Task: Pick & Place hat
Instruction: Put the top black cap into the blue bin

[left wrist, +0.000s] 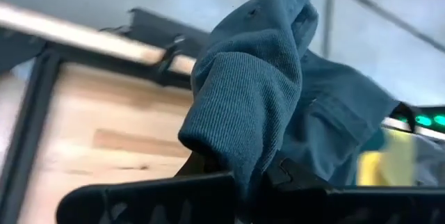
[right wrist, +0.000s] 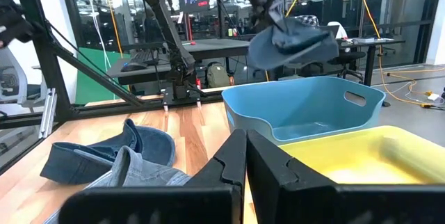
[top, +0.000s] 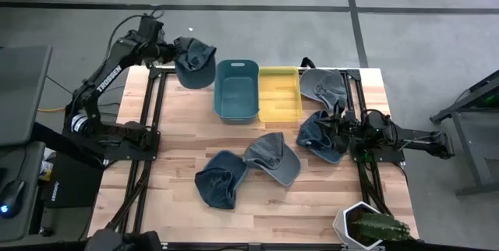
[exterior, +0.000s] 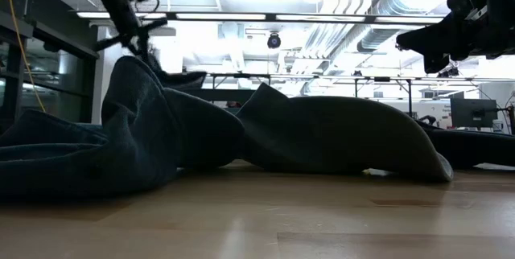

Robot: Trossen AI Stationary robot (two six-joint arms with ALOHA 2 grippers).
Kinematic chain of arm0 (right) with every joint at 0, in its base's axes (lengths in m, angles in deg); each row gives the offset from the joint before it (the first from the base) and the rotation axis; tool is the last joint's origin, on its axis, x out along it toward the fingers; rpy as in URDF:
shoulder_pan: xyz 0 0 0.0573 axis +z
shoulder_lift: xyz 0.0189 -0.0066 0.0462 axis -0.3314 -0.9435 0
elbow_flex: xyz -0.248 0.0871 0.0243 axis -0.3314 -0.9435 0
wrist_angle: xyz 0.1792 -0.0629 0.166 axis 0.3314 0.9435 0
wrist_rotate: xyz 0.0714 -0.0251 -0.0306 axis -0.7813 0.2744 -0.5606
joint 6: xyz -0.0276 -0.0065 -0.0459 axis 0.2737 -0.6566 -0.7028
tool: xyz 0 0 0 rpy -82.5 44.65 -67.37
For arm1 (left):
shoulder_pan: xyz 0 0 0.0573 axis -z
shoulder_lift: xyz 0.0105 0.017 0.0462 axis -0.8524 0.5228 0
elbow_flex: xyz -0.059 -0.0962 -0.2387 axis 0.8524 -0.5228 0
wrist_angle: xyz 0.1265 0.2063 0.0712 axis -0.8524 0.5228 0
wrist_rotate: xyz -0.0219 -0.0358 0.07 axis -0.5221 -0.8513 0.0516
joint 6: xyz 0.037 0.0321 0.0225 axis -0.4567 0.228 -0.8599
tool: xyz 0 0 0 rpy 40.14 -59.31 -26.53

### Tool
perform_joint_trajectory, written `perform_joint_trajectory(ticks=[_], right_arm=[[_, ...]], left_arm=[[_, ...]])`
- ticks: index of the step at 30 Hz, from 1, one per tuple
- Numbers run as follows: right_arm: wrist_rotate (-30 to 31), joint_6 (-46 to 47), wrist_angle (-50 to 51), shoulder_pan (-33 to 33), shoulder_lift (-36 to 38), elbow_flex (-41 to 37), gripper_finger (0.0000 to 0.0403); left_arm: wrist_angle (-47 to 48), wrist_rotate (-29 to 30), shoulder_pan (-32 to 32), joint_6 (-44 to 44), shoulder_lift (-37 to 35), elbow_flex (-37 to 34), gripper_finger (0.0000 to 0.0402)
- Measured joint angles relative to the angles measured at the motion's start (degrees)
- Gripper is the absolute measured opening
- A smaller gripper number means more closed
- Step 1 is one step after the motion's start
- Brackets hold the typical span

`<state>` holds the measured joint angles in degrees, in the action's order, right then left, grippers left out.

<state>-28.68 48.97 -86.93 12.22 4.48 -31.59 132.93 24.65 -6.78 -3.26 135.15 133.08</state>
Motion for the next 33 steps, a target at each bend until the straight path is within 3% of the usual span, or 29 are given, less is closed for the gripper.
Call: perform_joint_trajectory(ticks=[8,12,17,33], right_arm=[[0.0,0.0,0.0,0.0,0.0,0.0,0.0009],[0.0,0.0,0.0,0.0,0.0,0.0,0.0007],[0.0,0.0,0.0,0.0,0.0,0.0,0.0005],[0.0,0.0,0.0,0.0,0.0,0.0,0.0007]], left_arm=[[-3.9,-13.1,0.9,-1.6,0.0,4.0,0.0000],[-5.8,-14.8,4.2,-0.1,1.1,4.0,0.0000],[-5.9,-13.5,9.7,1.3,3.1,4.0,0.0000],[-12.0,4.1,25.8,13.7,13.5,4.0,0.0000]])
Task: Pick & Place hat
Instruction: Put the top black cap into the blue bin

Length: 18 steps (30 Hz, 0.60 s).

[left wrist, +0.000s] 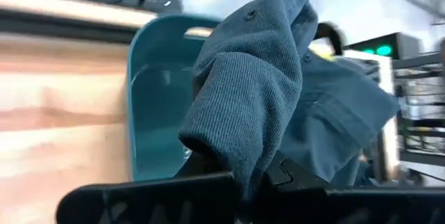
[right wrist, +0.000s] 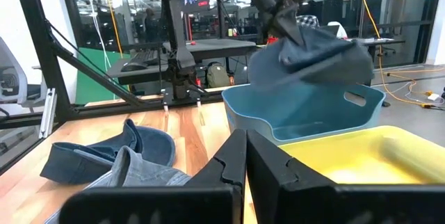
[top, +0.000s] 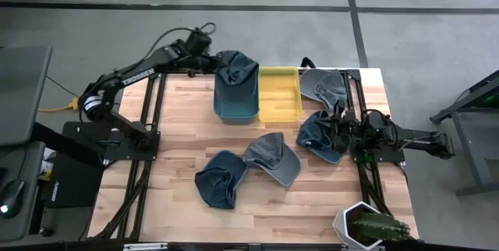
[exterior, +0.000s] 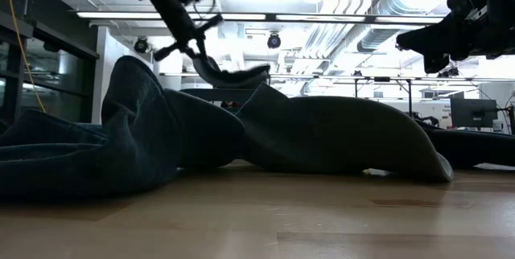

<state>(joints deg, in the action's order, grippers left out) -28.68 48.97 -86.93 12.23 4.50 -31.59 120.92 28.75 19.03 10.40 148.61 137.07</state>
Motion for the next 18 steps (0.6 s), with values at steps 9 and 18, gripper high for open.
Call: perform_joint_trajectory(ticks=[9,18], right_arm=[[0.0,0.0,0.0,0.0,0.0,0.0,0.0007],[0.0,0.0,0.0,0.0,0.0,0.0,0.0008]], left_arm=[[-0.9,2.4,2.9,3.4,6.3,0.0,0.0000],[1.3,3.7,2.7,3.9,7.2,0.0,0.0000]])
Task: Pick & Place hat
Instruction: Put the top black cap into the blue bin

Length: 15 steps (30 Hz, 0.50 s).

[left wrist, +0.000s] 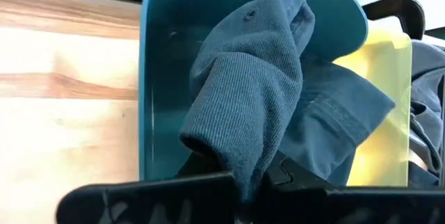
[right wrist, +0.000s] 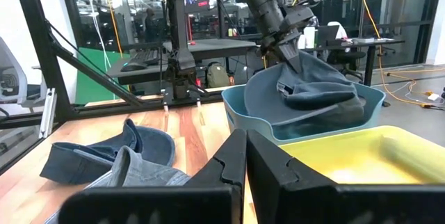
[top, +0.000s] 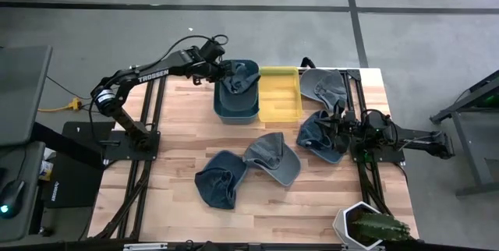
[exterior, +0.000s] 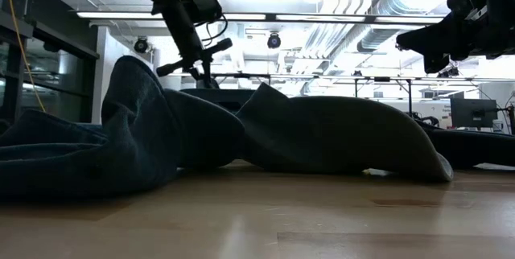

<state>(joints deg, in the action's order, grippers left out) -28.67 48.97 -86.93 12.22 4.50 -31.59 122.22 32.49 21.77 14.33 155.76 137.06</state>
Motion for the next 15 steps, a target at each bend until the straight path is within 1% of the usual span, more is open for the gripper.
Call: perform_joint_trajectory(ticks=[6,9,12,15], right_arm=[[0.0,0.0,0.0,0.0,0.0,0.0,0.0007],[0.0,0.0,0.0,0.0,0.0,0.0,0.0005],[0.0,0.0,0.0,0.0,0.0,0.0,0.0005],[0.0,0.0,0.0,0.0,0.0,0.0,0.0004]], left_arm=[[1.0,0.5,0.0,0.0,0.0,0.0,0.0001],[2.7,1.7,0.0,0.0,0.0,0.0,0.0008],[3.3,2.5,0.0,-1.0,0.0,0.0,0.0031],[2.0,2.7,0.0,-2.2,0.0,0.0,0.0070]])
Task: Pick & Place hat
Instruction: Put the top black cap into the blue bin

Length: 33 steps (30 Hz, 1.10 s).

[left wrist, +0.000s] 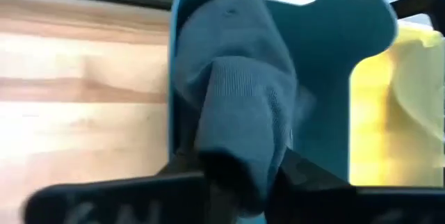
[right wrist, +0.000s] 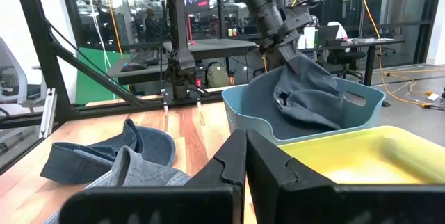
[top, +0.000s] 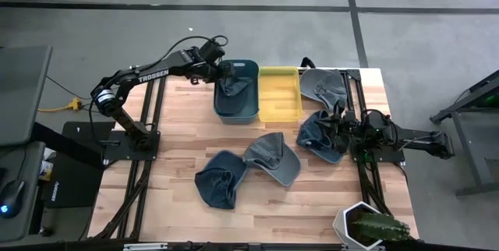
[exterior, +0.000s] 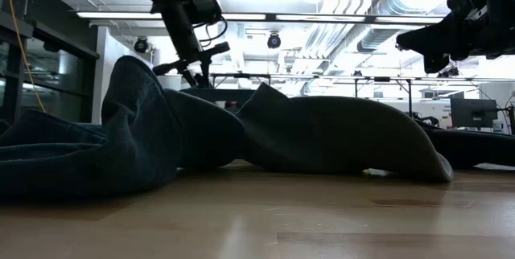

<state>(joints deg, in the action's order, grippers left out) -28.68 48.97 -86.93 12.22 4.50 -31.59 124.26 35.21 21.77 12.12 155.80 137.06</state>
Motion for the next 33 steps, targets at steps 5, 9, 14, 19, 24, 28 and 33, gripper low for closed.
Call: perform_joint_trajectory(ticks=[5,9,14,19,24,28,33], right_arm=[[0.0,0.0,0.0,0.0,0.0,0.0,0.0004],[0.0,0.0,0.0,0.0,0.0,0.0,0.0003],[0.0,0.0,0.0,0.0,0.0,0.0,0.0007],[0.0,0.0,0.0,0.0,0.0,0.0,0.0007],[0.0,0.0,0.0,0.0,0.0,0.0,0.0007],[0.0,0.0,0.0,0.0,0.0,0.0,0.0008],[0.0,0.0,0.0,0.0,0.0,0.0,0.0009]], left_arm=[[-2.0,-1.4,0.0,-0.6,0.0,0.0,0.0153],[-2.5,-1.0,0.0,-1.0,0.0,0.0,0.0205],[-3.4,1.1,0.0,-1.2,0.0,0.0,0.0231],[-3.2,2.1,0.0,-7.6,0.0,2.3,0.0232],[0.2,3.5,0.0,-13.2,0.0,7.9,0.0232],[1.1,1.2,0.0,-16.2,-0.4,10.4,0.0232],[1.6,-2.2,0.0,-19.0,-3.2,10.6,0.0232]])
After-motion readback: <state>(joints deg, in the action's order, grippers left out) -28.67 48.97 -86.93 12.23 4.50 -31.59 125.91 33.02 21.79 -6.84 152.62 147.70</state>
